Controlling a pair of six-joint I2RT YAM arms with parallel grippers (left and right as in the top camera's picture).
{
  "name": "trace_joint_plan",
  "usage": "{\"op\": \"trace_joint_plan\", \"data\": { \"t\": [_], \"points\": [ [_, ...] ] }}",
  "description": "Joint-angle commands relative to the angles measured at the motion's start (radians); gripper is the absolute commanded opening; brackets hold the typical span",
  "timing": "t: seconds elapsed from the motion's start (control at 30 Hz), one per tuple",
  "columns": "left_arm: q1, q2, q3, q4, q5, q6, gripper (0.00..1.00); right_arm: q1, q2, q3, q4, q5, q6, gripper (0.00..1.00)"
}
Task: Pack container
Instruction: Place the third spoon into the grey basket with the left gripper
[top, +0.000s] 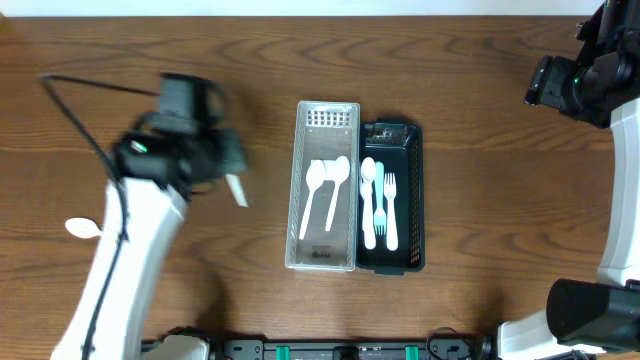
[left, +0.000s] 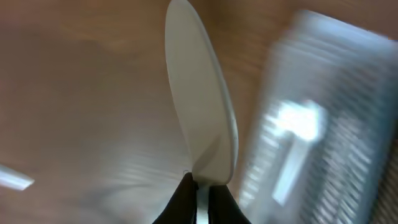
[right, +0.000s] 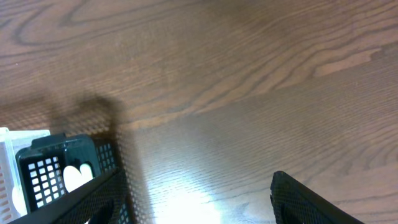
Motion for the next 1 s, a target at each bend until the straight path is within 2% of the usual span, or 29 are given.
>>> {"op": "trace_joint_plan", "data": {
  "t": [0.0, 0.17, 0.5, 0.57, 0.63, 0.67, 0.7, 0.73, 0.83, 0.97],
  "points": [
    [-0.163, -0.019, 0.011, 0.013, -0.009, 0.016, 0.06, -0.008, 0.007, -0.004, 0.002, 0.000, 0.014, 0.77],
    [-0.319, 0.067, 0.011, 0.061, -0.009, 0.007, 0.06, -0.008, 0.007, -0.004, 0.003, 0.000, 0.014, 0.77],
    [-0.349, 0.404, 0.011, 0.114, -0.005, -0.010, 0.07, -0.008, 0.007, -0.004, -0.001, 0.000, 0.014, 0.78],
    [-0.348, 0.438, 0.011, 0.114, -0.005, -0.009, 0.10, -0.008, 0.007, -0.004, -0.001, 0.000, 0.014, 0.78],
    [-0.348, 0.448, 0.011, 0.114, -0.005, -0.008, 0.22, -0.008, 0.007, -0.004, -0.001, 0.000, 0.014, 0.78],
    [-0.348, 0.446, 0.013, 0.114, -0.005, 0.003, 0.33, -0.008, 0.007, -0.004, -0.001, 0.000, 0.014, 0.78],
    [-0.348, 0.443, 0.014, 0.113, -0.005, 0.011, 0.34, -0.008, 0.007, -0.004, -0.001, 0.000, 0.014, 0.77],
    [-0.348, 0.438, 0.018, 0.108, -0.005, 0.031, 0.39, -0.008, 0.007, -0.004, -0.001, 0.000, 0.014, 0.77],
    [-0.348, 0.409, 0.055, 0.069, -0.016, 0.105, 0.42, -0.008, 0.007, -0.004, -0.001, 0.000, 0.014, 0.78],
    [-0.334, 0.338, 0.186, -0.047, -0.096, 0.145, 0.42, -0.008, 0.007, -0.004, -0.001, 0.001, 0.014, 0.78]
  ]
}}
